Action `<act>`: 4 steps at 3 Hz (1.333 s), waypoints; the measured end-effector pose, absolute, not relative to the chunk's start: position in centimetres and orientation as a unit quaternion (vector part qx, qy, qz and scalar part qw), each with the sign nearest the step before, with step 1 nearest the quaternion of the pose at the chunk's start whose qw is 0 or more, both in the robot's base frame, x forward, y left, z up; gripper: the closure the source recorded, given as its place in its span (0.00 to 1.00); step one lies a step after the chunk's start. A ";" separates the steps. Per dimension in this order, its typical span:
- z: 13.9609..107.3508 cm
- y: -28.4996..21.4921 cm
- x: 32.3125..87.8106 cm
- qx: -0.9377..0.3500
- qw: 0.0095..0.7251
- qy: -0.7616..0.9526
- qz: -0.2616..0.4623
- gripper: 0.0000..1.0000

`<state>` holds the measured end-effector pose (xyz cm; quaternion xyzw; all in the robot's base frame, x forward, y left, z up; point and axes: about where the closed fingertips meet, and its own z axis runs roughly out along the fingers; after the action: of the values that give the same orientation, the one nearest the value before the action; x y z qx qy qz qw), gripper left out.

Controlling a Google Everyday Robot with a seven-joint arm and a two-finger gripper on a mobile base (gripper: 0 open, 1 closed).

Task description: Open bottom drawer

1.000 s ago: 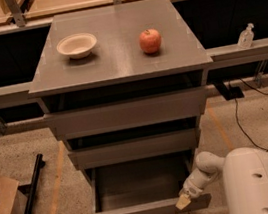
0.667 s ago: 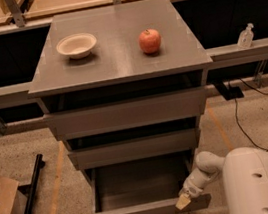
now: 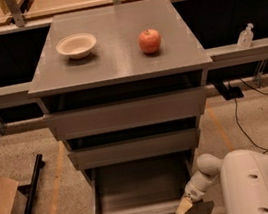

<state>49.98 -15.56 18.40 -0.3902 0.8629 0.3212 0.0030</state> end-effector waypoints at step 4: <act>24.4 -17.1 47.2 -0.384 -0.024 0.875 0.294 0.00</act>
Offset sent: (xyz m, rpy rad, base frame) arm -0.0773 -0.0465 0.0138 -0.0919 0.2952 -0.0979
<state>47.17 -17.06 24.41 -0.3844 0.8747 0.2940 -0.0241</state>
